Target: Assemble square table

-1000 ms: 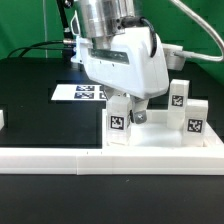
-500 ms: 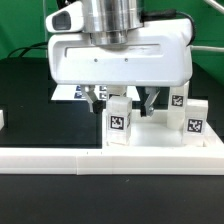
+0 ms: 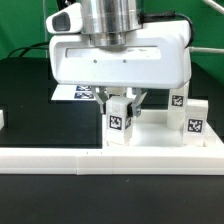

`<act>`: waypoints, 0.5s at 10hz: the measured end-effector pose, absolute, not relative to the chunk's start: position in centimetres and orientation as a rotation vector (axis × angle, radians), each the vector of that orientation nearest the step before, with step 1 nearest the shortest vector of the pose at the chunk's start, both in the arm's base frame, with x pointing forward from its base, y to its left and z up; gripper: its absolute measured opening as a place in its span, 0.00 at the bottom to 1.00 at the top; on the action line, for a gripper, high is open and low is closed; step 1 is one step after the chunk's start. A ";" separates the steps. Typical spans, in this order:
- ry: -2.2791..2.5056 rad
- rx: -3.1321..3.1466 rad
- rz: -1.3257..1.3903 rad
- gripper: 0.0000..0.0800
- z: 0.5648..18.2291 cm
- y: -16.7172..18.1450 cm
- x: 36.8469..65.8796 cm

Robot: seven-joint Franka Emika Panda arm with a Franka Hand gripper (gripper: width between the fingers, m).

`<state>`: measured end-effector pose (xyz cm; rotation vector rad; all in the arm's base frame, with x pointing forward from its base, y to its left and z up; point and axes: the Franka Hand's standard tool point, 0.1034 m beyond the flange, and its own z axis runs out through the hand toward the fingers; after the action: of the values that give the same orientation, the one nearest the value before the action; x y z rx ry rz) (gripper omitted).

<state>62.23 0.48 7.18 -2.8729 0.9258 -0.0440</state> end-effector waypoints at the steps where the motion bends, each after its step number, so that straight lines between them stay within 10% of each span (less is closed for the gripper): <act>1: 0.992 -2.850 -0.040 0.36 7.2 0.5 62.2; 5: 1.644 -2.544 -0.007 0.36 7.3 0.7 62.4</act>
Offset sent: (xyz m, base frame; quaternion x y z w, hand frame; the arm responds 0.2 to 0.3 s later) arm 0.0000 0.0000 0.0000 0.0000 0.0000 0.1938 0.9810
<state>62.44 0.70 7.29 -2.5438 1.6436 -0.0075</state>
